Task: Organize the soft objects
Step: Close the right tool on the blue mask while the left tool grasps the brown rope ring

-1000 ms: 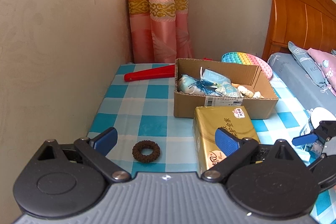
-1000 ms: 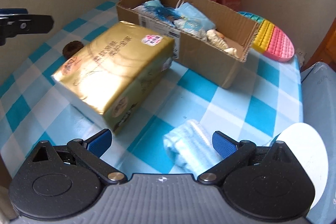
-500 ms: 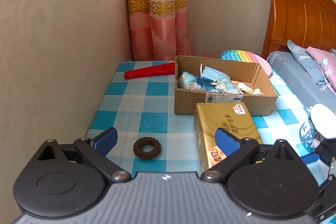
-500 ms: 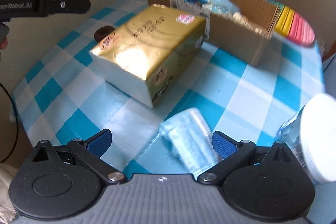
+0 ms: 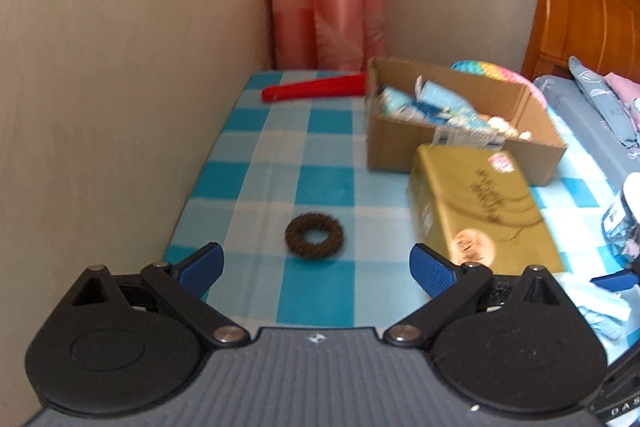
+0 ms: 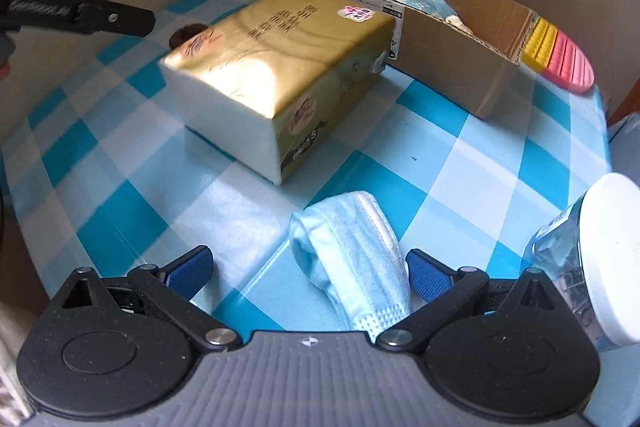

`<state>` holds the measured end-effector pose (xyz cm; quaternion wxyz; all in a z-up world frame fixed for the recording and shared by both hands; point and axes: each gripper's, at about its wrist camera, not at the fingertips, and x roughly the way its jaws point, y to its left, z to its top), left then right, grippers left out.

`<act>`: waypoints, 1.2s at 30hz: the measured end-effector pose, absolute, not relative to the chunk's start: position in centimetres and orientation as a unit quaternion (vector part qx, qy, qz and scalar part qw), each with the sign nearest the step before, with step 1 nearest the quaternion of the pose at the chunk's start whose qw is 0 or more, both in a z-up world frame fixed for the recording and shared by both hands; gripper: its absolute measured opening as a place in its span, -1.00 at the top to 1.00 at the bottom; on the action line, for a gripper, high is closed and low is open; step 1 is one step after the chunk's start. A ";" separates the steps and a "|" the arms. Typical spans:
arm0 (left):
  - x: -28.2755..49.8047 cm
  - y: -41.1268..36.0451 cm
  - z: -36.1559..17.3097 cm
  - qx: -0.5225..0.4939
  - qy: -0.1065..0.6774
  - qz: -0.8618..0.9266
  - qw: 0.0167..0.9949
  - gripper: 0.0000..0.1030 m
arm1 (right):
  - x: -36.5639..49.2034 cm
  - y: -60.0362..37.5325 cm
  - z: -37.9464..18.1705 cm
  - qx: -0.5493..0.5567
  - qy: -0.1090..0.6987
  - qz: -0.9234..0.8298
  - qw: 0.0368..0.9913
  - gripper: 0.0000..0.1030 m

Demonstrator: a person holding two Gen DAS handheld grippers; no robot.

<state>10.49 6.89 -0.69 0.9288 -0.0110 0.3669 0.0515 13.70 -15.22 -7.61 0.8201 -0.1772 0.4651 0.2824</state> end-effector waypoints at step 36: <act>16.0 7.6 -6.6 -0.045 0.372 0.087 0.923 0.13 | 12.5 -15.6 -7.7 -0.164 0.440 0.280 0.837 -1.00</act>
